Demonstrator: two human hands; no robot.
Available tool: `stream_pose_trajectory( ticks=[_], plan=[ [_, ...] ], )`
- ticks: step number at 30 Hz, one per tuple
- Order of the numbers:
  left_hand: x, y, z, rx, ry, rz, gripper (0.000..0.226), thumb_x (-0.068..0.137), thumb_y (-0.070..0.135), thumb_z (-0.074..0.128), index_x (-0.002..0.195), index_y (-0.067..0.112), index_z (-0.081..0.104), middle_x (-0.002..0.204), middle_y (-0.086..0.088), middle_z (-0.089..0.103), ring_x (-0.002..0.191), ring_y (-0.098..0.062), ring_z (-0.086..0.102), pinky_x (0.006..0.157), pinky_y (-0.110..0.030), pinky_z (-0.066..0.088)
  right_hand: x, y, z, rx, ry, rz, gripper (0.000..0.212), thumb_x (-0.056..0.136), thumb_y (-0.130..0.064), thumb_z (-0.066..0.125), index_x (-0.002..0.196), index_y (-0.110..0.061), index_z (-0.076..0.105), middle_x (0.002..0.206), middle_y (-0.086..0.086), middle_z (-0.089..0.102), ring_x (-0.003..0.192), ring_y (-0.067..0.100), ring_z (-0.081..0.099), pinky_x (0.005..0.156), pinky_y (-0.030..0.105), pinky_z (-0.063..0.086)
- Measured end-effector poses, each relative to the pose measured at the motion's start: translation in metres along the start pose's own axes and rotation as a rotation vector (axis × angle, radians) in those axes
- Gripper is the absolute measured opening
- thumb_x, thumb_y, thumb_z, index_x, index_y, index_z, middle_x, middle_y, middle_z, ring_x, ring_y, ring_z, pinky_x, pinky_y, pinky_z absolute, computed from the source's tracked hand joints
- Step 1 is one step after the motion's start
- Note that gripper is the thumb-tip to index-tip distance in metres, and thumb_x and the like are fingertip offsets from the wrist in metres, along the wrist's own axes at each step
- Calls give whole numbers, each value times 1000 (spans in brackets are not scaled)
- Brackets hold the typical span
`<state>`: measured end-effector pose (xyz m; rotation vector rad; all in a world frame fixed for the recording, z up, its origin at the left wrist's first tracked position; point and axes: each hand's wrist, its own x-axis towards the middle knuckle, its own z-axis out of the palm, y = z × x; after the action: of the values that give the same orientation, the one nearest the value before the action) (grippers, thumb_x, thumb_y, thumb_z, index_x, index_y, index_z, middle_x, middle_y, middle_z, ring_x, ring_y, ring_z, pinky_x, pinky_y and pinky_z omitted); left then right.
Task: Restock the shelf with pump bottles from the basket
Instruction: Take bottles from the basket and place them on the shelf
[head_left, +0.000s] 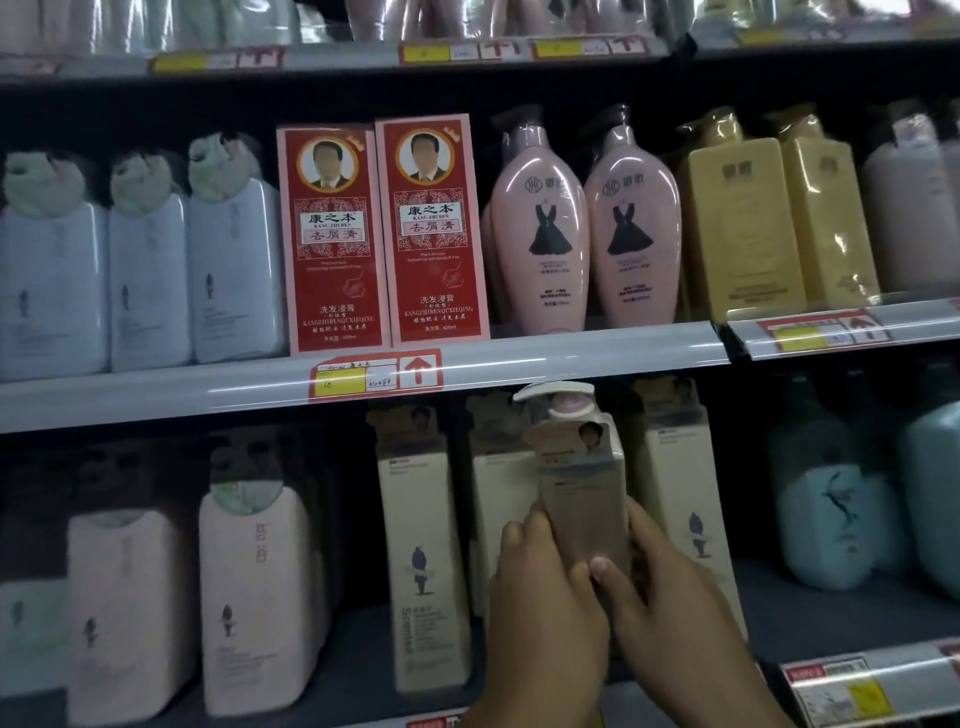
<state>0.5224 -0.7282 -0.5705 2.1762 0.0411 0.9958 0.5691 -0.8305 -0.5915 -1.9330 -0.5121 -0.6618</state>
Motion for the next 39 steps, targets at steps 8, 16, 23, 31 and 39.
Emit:
stream_pose_trajectory(
  ticks=[8, 16, 23, 31, 39],
  plan=[
    [0, 7, -3, 70, -22, 8, 28, 96, 26, 51, 125, 26, 48, 114, 3, 47, 99, -14, 54, 84, -28, 48, 9, -20, -16, -208, -119, 43, 43, 95, -30, 56, 136, -30, 46, 116, -7, 71, 107, 16, 66, 79, 28, 48],
    [-3, 5, -2, 26, 44, -35, 5, 96, 21, 51, 101, 21, 53, 107, 0, 56, 96, -17, 58, 88, -39, 52, 5, -36, -15, -321, -115, -33, 23, 96, -28, 55, 118, -22, 51, 109, 4, 70, 102, 24, 64, 73, 31, 48],
    [2, 16, -2, 87, 36, -88, 13, 99, 30, 48, 101, 19, 55, 111, -3, 61, 100, -24, 61, 85, -38, 53, 20, -40, -24, -331, -233, 42, 27, 96, -28, 53, 120, -15, 55, 121, 10, 66, 111, 29, 61, 81, 34, 46],
    [-23, 10, -4, -144, 114, -192, 6, 99, 29, 52, 102, 23, 50, 108, -2, 63, 95, -19, 61, 82, -35, 51, -5, -29, -26, -75, -278, -135, 39, 93, -22, 51, 130, -32, 47, 122, -2, 66, 108, 14, 63, 92, 38, 54],
    [-16, 16, -15, -114, 195, -104, 10, 99, 33, 50, 98, 24, 54, 106, 1, 63, 95, -20, 62, 85, -40, 52, -10, -46, -35, -181, -87, -196, 21, 93, -44, 49, 112, -33, 49, 102, -3, 58, 91, 15, 59, 74, 31, 49]
  ],
)
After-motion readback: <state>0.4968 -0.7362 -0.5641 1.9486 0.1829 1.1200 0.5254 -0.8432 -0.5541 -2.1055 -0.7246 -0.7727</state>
